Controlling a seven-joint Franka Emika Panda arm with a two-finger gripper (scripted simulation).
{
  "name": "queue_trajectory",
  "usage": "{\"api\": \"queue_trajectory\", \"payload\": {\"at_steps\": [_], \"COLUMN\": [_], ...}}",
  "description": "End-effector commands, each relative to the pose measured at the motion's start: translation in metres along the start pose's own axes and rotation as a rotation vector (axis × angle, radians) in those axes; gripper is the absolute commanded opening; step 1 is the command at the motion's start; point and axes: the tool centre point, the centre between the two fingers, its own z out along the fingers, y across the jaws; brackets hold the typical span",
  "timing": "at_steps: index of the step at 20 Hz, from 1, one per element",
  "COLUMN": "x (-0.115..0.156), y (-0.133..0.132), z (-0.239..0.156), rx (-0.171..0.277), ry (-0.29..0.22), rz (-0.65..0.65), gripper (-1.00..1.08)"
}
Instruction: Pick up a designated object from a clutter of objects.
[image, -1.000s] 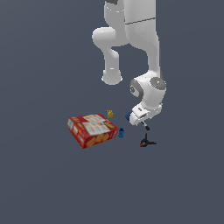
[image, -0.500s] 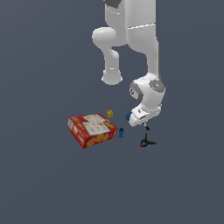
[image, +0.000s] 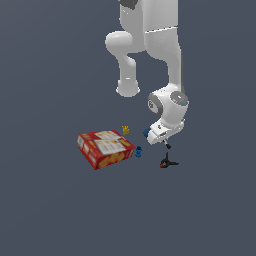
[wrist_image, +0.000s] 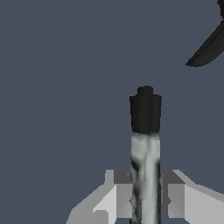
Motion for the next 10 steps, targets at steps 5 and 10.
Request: {"api": "queue_trajectory", "payload": {"at_steps": [5,10], "x": [-0.003,-0.009], "y": [0.013,0.036], "z": [-0.013,-0.035], "rx": [-0.001,-0.001], "ry": [0.0,0.0], "rz": [0.0,0.0], "gripper": [-1.0,-1.0]}}
